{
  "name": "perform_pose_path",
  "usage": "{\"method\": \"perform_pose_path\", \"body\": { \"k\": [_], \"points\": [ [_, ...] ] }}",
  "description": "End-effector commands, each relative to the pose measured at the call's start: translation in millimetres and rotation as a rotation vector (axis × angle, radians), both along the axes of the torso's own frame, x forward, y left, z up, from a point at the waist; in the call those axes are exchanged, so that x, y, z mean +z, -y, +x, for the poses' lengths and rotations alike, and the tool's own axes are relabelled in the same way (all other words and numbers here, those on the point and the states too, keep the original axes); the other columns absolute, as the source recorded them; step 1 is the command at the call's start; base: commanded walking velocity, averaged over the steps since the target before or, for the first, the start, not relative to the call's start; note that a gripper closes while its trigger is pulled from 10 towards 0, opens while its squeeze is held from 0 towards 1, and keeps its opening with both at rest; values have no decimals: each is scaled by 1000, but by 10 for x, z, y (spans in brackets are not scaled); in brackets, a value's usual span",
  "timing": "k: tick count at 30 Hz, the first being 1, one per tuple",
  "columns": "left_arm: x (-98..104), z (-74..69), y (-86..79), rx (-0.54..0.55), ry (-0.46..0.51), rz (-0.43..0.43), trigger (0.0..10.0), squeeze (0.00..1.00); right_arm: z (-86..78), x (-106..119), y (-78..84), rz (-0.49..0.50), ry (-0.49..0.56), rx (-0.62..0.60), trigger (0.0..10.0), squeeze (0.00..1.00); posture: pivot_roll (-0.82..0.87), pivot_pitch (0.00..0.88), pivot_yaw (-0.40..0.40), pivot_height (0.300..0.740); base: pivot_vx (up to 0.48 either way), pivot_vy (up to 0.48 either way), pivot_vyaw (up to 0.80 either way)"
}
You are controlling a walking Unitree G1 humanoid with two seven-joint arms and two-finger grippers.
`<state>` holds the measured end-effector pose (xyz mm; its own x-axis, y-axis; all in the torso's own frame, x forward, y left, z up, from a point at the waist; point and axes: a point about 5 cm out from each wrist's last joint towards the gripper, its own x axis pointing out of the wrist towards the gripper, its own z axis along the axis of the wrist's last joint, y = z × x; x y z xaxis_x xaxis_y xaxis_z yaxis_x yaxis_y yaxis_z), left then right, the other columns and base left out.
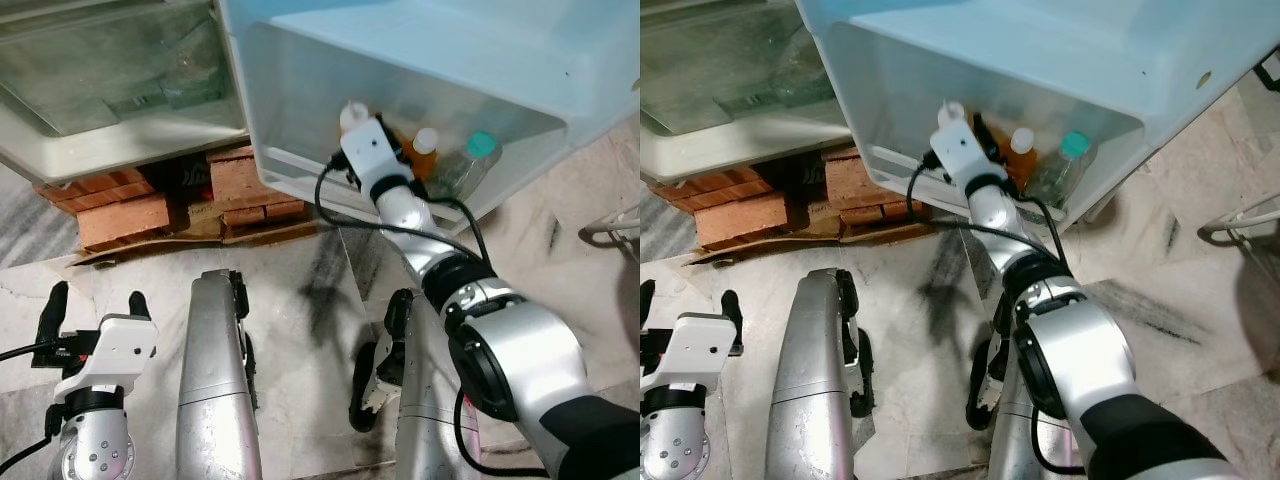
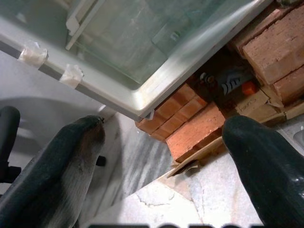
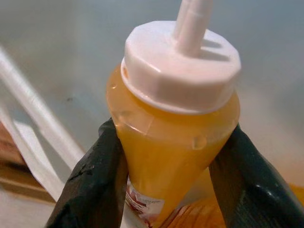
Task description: Restocking fridge
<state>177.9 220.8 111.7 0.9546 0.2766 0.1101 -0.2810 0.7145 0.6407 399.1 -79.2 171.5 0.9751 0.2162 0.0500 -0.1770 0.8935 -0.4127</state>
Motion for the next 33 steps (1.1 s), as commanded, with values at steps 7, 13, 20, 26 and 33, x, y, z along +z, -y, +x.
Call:
{"method": "perform_pose_path", "body": {
  "k": [7,13,20,26,33],
  "points": [
    [-106,-35,-60,14,-44,-5,10000,0,-90,-283,50,109,-121,11,10000,1000,209,285,-31,528,0,0,0],
    [-133,28,-32,-6,-42,-15,10000,0,-123,-363,150,111,-126,8,10000,1000,178,273,-23,528,0,0,0],
    [-162,90,-23,-9,-38,-24,10000,0,-200,-532,191,111,-167,6,0,0,162,244,-17,528,0,0,0],
    [-200,147,-7,-20,-38,-36,10000,0,-263,-645,219,102,-186,5,0,0,141,223,-10,528,0,0,0],
    [-217,201,15,-32,-34,-54,10000,0,-343,-791,211,127,-245,28,10000,0,137,210,-4,528,0,0,0]
  ]
}}
